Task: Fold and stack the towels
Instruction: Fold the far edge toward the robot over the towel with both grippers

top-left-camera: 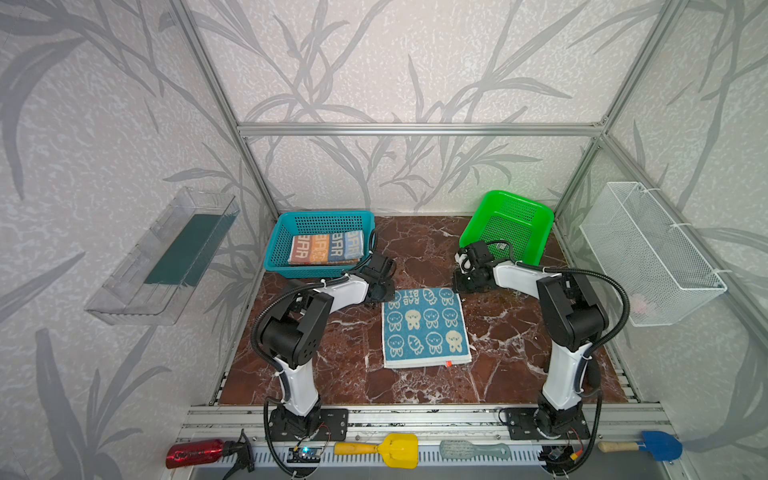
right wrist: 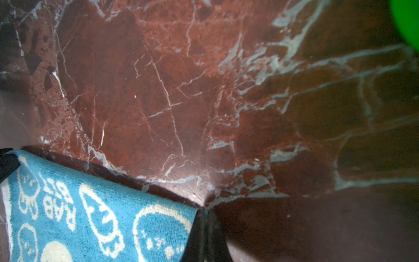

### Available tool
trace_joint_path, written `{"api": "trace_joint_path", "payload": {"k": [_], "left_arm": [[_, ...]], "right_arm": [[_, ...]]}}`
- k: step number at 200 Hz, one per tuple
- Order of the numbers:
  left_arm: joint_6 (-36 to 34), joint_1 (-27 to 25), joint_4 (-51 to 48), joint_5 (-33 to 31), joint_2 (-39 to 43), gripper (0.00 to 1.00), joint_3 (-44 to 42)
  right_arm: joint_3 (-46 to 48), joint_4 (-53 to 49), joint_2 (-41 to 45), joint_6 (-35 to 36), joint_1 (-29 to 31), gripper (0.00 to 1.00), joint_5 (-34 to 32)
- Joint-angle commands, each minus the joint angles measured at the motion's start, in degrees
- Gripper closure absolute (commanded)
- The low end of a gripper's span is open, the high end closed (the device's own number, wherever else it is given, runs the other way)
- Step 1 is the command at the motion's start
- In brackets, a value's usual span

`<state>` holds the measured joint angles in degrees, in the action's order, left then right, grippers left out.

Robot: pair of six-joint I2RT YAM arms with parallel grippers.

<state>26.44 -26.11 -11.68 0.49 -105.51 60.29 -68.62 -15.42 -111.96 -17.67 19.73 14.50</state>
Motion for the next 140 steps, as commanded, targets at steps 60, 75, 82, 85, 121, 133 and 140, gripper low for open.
{"api": "trace_joint_path", "payload": {"k": [60,75,82,85,121,133,140], "left_arm": [[-1.3,0.2,-2.49,-0.21,-2.47,1.0,4.35],[-1.66,0.25,-3.21,-0.8,-2.46,1.0,6.42],[-1.87,0.22,-3.97,-1.16,-2.5,1.0,7.69],[-1.91,0.21,-4.24,-1.26,-2.56,1.0,8.26],[-3.58,0.27,-7.72,-3.52,-3.17,1.0,14.91],[-4.09,0.4,-8.63,-4.28,-3.33,1.0,16.92],[-4.43,0.38,-9.22,-5.01,-3.37,1.0,18.19]], "right_arm": [[-2.38,-4.56,-0.3,0.81,-0.91,1.0,-0.21],[-4.24,-5.67,-0.27,1.1,-1.28,1.0,-0.23],[-5.16,-5.99,-0.18,1.19,-1.48,1.0,-0.24],[-5.54,-6.14,-0.18,1.19,-1.57,1.0,-0.15],[-10.88,-8.38,-0.09,1.67,-2.91,1.0,0.5],[-12.89,-9.53,0.12,1.93,-3.2,1.0,0.7],[-13.81,-10.37,0.38,2.18,-3.29,1.0,0.75]]}}
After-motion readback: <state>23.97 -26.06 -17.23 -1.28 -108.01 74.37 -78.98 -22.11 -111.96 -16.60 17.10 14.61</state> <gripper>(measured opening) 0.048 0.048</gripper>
